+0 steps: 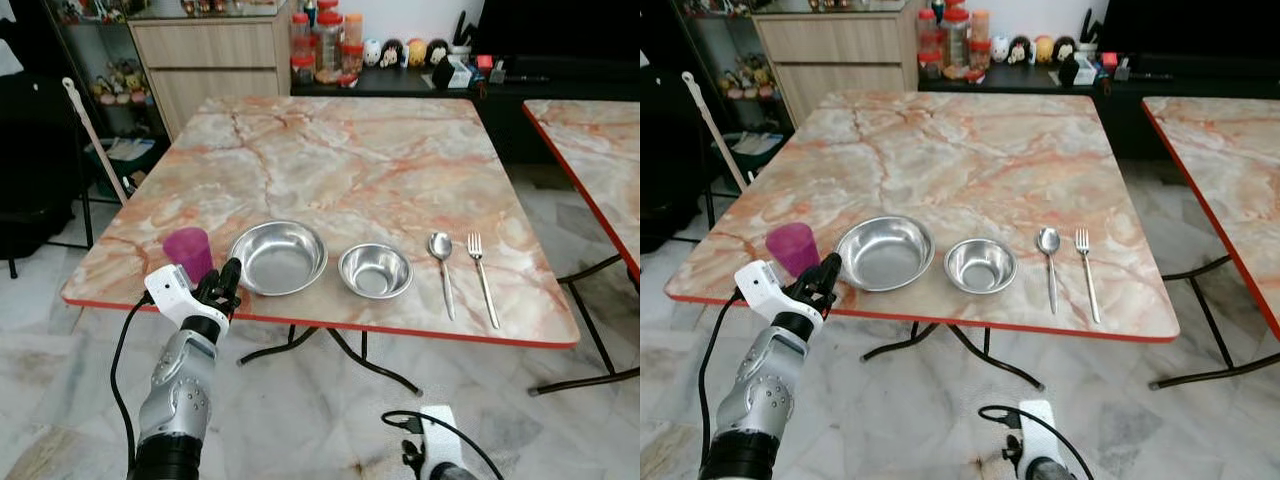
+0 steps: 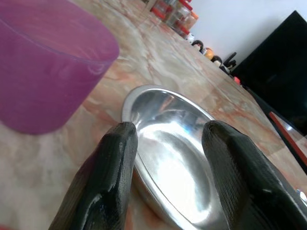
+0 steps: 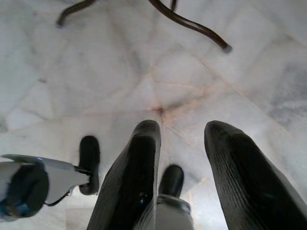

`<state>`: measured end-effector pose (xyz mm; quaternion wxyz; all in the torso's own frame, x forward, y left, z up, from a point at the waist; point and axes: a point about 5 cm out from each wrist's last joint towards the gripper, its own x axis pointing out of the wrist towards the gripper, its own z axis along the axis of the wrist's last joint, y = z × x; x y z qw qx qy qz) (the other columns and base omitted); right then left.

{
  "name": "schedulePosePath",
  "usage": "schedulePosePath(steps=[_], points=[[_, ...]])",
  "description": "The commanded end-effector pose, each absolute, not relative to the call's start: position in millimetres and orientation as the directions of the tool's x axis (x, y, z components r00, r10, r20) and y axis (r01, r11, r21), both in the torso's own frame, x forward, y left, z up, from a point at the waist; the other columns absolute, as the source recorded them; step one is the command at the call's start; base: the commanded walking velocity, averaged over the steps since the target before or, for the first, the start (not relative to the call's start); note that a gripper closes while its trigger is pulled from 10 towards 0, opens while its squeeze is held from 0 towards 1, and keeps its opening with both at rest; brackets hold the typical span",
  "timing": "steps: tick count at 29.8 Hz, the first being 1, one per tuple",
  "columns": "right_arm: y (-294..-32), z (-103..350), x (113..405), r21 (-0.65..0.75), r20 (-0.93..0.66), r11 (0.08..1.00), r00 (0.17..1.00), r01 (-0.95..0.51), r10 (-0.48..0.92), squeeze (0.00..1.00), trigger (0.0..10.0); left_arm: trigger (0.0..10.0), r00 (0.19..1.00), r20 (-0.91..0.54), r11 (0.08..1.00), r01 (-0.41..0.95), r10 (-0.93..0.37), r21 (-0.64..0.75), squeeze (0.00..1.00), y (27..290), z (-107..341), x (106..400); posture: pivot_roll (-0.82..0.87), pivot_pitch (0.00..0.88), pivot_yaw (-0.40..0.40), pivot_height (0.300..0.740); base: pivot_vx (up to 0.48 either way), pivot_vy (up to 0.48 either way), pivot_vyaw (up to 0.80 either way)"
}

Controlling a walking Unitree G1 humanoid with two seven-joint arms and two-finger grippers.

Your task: Setting the table

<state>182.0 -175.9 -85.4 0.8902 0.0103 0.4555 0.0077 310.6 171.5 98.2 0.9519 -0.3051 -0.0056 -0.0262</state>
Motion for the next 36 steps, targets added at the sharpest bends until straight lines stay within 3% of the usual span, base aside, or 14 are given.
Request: schedulePosePath(steps=[1, 16, 26, 36], points=[[-181, -89, 174, 0.024, -0.823, 0.999, 0.568, 0.023, 0.006, 0.00, 10.0, 10.0, 0.998, 0.051, 0.815, 0.061, -0.038, -0.576, 0.00, 173, 106, 312, 0.11, 0.000, 0.027, 0.740, 0.262, 0.000, 0.00], [-176, -87, 177, 0.046, -0.814, 0.998, 0.581, 0.037, 0.016, 0.00, 10.0, 10.0, 0.997, 0.069, 0.814, 0.055, -0.018, -0.579, 0.00, 179, 112, 310, 0.12, 0.000, 0.026, 0.740, 0.262, 0.000, 0.00], [-175, -87, 177, 0.054, -0.812, 0.998, 0.583, 0.037, 0.022, 0.00, 10.0, 10.0, 0.994, 0.106, 0.803, 0.079, -0.020, -0.591, 0.00, 180, 119, 305, 0.13, 0.000, 0.027, 0.740, 0.049, 0.000, 0.00], [-173, -88, 177, 0.052, -0.815, 0.998, 0.579, 0.024, 0.029, 0.00, 10.0, 10.0, 0.996, 0.044, 0.841, 0.090, -0.079, -0.533, 0.00, 176, 110, 298, 0.13, 0.000, 0.030, 0.740, 0.000, 0.000, 0.00]])
